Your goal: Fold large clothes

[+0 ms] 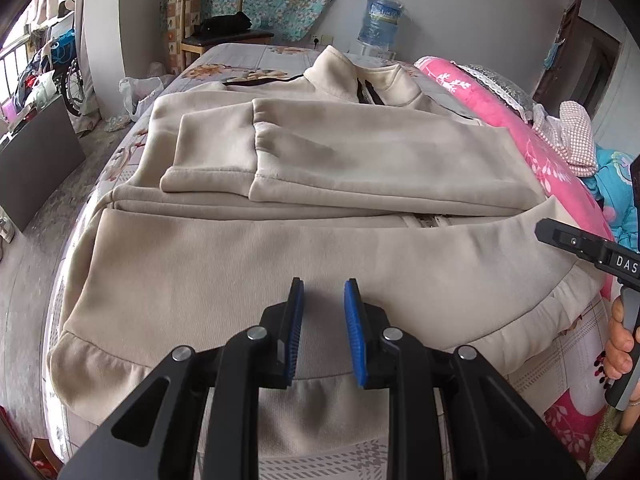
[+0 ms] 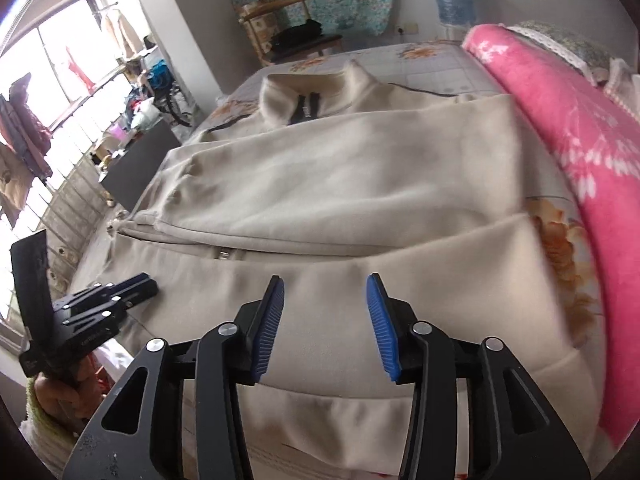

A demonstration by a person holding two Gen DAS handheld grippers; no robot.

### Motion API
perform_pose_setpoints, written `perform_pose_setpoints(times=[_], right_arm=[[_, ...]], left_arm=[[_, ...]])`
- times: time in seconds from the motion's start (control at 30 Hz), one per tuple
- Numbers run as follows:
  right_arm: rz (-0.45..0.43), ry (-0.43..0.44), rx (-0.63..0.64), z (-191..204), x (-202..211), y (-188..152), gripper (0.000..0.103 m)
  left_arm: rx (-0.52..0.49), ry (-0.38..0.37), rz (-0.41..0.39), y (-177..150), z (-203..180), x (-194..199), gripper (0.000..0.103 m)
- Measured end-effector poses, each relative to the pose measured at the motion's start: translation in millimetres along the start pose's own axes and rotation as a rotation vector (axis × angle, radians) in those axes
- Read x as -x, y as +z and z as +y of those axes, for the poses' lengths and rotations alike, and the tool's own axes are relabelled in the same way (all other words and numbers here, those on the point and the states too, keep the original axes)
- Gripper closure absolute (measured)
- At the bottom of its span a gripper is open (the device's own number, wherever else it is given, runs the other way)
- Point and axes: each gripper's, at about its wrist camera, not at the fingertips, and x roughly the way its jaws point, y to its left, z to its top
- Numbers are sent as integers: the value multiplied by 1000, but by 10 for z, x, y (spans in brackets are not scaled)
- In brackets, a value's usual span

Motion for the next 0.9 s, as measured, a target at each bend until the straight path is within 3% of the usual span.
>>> perform_pose_setpoints(times=[0.1,0.17,0.23,0.3,0.37,0.43,0.57,0.73,0.83,0.9], right_arm=[[12,-146,-75,-416,61,-72,62],[-17,-113,-149,-613,211,-81,67],[-66,-150,-158,-630,394,-69,58],[-112,-159,-128,-545,561,-64,52],[-119,-95,-90,-396,635,-72,46],[-102,-43,-32,-201,635,-108,37],[-29,4,93,204,442,-265,32],[68,-32,129,324,84,-466,30],[64,-90,193,409,63,-518,30],[54,-84,183,423,104,-490,30]], left_arm=[[-4,3,1,2,-4,1,82],[-14,9,9,14,-11,2,82],[-16,18,19,41,-25,10,82],[-22,32,6,65,-54,58,78],[-31,29,-4,88,-114,100,66],[-56,51,2,98,-209,90,59],[-97,128,57,61,-365,-58,47],[-89,191,59,33,-382,-107,35],[-66,187,69,41,-336,-117,30],[-66,192,70,40,-335,-118,29]])
